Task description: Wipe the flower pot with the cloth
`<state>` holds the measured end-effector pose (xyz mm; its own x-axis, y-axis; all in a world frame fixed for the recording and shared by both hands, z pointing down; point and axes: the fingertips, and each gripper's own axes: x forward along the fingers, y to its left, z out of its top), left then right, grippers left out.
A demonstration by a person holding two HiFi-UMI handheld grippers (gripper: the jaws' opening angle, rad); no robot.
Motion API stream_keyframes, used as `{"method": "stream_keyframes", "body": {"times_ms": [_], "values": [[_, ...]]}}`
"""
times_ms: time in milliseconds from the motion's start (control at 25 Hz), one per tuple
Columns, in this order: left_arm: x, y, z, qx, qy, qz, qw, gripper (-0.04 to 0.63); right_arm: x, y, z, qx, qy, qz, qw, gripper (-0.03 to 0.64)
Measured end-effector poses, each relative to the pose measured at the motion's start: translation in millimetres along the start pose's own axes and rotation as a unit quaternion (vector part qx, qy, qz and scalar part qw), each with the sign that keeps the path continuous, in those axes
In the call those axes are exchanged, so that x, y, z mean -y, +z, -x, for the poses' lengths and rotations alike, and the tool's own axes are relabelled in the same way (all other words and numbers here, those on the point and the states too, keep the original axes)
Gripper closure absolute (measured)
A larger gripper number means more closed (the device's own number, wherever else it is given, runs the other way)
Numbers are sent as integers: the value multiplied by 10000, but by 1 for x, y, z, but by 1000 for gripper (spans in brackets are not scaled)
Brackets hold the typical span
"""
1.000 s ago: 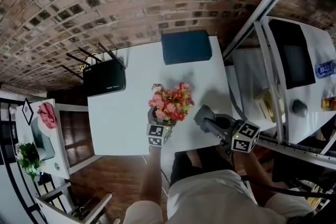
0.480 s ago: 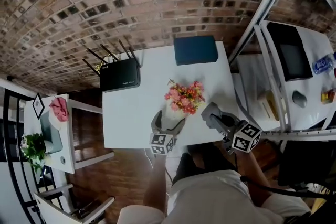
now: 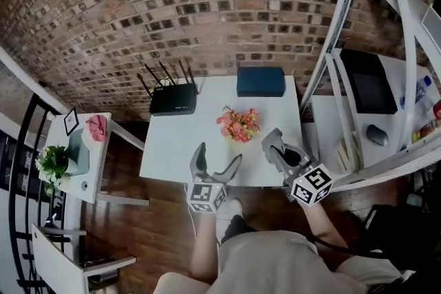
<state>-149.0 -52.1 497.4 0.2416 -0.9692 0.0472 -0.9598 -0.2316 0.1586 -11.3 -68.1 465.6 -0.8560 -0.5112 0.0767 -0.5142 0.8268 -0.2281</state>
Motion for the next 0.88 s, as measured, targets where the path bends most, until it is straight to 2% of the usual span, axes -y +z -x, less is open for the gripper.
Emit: {"method": "stream_keyframes", "body": {"times_ms": [200, 400, 520, 640, 880], "values": [[72, 19, 41, 310, 511, -78, 9982, 50, -14, 3, 79, 21, 285, 335, 9990, 615], [148, 15, 79, 186, 702, -273, 9970, 21, -24, 2, 139, 91, 456, 351, 9983, 615], [162, 20, 102, 148, 1004, -368, 9942, 23, -38, 8, 155, 95, 530, 480, 9974, 614], [160, 38, 125, 356, 1320, -374, 9899, 32, -54, 18, 163, 163, 540, 755, 9955, 614], [160, 53, 138, 437, 1274, -481, 9897, 37, -68, 28, 167, 299, 302, 864, 9954, 614]]}}
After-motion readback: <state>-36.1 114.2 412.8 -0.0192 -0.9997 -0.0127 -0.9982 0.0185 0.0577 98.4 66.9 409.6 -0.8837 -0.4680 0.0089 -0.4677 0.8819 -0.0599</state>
